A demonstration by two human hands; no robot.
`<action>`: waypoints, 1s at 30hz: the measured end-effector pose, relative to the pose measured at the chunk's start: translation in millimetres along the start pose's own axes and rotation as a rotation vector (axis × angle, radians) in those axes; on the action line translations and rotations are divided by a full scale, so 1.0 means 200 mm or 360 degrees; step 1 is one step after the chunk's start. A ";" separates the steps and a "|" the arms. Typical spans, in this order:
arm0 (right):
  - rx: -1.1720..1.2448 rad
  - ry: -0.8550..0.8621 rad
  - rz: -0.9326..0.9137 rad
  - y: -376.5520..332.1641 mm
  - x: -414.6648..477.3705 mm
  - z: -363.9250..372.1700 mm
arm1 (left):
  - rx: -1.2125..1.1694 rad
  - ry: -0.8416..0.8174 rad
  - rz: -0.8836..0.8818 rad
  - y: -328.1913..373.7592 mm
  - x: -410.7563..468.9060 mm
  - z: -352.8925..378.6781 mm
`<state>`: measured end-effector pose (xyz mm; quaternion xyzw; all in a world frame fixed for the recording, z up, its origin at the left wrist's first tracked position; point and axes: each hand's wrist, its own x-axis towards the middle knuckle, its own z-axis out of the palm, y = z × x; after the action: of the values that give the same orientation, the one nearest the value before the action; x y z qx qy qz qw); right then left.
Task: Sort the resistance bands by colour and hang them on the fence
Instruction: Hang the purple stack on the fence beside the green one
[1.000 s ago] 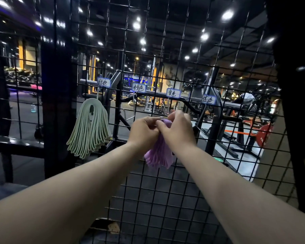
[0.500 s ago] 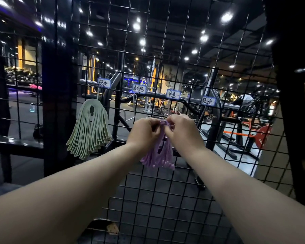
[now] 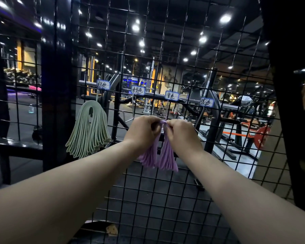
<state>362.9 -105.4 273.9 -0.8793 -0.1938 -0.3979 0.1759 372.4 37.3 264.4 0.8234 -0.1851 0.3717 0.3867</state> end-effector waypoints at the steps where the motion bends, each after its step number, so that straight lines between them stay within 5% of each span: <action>1: -0.0019 -0.0016 -0.0006 0.00 0.00 0.00 | 0.0019 -0.0006 0.0020 0.00 0.00 0.00; 13: -0.0087 -0.0216 -0.0105 0.00 0.01 -0.06 | 0.0114 -0.0061 0.0123 0.01 0.02 -0.04; 30: -0.0057 -0.0048 0.0055 -0.02 0.01 -0.02 | 0.0151 -0.0082 0.0248 0.00 0.05 -0.01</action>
<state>360.5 -103.8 278.8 -0.8914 -0.1742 -0.3848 0.1641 377.3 37.9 272.6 0.8332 -0.2407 0.3877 0.3123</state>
